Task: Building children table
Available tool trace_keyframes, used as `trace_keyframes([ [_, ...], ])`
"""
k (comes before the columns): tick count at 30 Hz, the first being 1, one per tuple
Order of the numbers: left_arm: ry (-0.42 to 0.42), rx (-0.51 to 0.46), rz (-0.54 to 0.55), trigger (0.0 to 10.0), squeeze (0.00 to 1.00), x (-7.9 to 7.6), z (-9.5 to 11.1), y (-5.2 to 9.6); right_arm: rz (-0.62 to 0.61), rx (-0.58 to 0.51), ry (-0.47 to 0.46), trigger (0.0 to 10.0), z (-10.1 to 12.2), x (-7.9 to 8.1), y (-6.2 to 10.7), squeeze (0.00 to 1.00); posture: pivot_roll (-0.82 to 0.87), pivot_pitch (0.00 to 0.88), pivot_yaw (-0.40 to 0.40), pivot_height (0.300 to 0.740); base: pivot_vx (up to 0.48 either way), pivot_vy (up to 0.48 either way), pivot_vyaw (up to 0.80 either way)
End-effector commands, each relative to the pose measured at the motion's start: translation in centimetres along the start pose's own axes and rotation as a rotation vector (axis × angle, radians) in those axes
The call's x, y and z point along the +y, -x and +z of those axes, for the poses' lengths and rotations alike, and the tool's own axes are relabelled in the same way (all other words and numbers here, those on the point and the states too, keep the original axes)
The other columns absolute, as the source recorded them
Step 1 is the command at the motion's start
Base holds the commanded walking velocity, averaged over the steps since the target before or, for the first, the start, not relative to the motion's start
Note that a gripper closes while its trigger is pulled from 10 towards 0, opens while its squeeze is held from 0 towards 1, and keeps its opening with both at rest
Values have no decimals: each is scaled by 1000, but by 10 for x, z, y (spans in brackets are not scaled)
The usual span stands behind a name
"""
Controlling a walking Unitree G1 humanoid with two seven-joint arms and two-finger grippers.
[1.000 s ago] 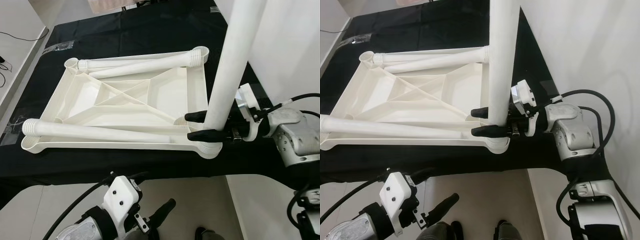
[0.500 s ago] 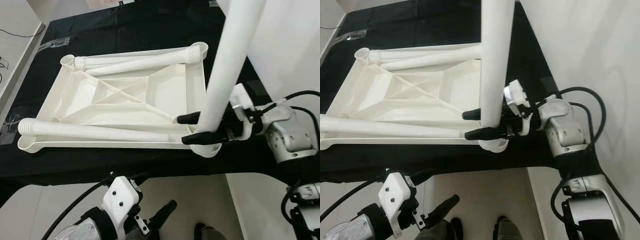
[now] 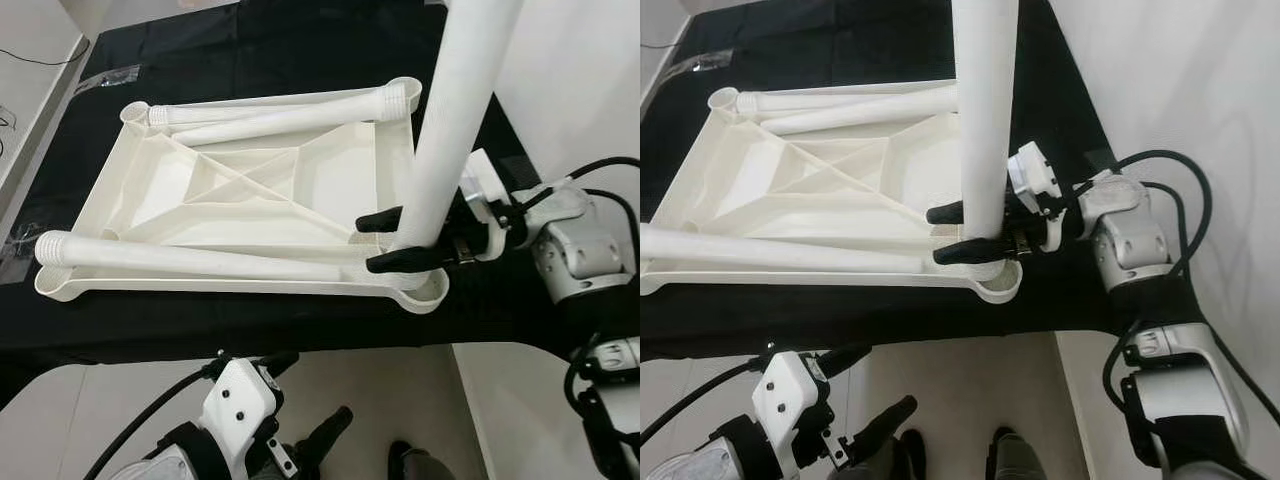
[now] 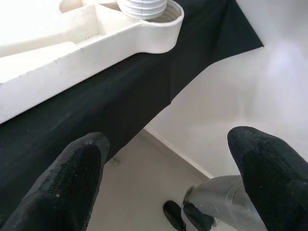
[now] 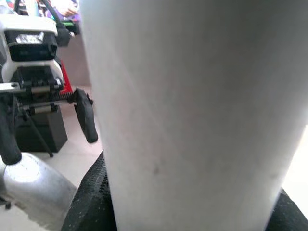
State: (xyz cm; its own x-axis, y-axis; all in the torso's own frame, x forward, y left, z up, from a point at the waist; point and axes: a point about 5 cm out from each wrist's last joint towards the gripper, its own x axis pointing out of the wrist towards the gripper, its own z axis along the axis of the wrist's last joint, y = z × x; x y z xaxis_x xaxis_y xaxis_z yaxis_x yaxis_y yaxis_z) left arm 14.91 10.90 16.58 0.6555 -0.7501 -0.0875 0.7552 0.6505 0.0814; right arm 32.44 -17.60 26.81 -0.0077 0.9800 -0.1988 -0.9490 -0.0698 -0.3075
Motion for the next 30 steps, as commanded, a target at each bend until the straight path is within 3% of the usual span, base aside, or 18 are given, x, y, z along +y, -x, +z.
trace_keyframes([
  [1,8,36,-16,10000,0,-2,-4,3,23,51,-113,10000,-25,9,-2,0,127,338,130,740,0,0,0],
  [30,8,47,-12,10000,0,0,-4,5,99,27,-152,10000,-25,24,-4,0,135,340,134,740,0,0,0],
])
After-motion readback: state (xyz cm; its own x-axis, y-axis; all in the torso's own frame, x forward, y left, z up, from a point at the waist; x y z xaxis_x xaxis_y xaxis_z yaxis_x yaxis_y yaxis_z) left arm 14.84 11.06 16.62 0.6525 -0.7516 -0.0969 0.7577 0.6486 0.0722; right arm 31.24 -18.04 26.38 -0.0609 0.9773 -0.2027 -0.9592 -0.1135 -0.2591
